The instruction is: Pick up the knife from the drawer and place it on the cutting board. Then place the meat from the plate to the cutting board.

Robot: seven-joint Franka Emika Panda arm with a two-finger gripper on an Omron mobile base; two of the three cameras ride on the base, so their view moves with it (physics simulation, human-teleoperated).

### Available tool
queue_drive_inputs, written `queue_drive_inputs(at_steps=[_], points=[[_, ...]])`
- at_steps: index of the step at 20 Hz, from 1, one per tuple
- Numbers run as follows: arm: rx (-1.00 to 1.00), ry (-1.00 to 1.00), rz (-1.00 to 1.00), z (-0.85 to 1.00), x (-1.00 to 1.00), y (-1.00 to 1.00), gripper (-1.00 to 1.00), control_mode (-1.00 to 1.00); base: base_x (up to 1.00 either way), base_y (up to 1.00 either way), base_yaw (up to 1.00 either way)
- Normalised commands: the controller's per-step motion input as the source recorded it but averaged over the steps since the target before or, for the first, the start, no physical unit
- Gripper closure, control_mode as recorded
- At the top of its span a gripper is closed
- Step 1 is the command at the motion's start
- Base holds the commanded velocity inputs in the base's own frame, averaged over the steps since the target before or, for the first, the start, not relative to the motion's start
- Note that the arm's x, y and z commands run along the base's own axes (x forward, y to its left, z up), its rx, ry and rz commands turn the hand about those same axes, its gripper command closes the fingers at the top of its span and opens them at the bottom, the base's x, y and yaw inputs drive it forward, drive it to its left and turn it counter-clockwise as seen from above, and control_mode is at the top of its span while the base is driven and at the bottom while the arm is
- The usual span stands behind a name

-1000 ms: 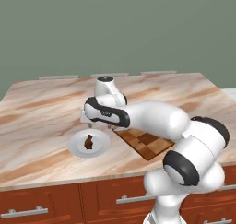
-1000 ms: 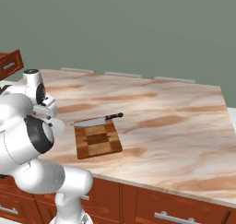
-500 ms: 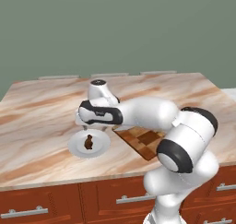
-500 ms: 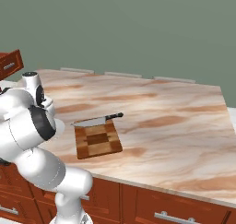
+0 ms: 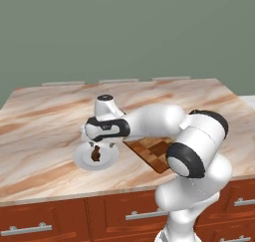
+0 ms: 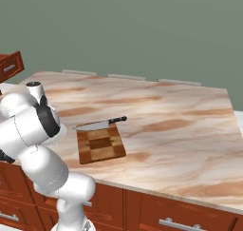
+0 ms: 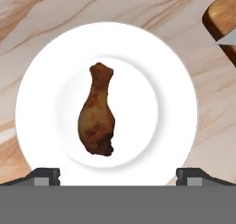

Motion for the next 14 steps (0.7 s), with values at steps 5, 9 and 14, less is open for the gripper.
queue_drive_inputs(at_steps=[5, 9, 14], points=[[0.0, 0.0, 0.0, -0.22, 0.12, 0.09, -1.0, -1.0, 0.0, 0.0, 0.0], [0.0, 0.0, 0.0, 0.0, 0.24, 0.03, -1.0, -1.0, 0.0, 0.0, 0.0], [0.0, 0.0, 0.0, -0.06, 0.18, 0.04, -1.0, -1.0, 0.0, 0.0, 0.0]])
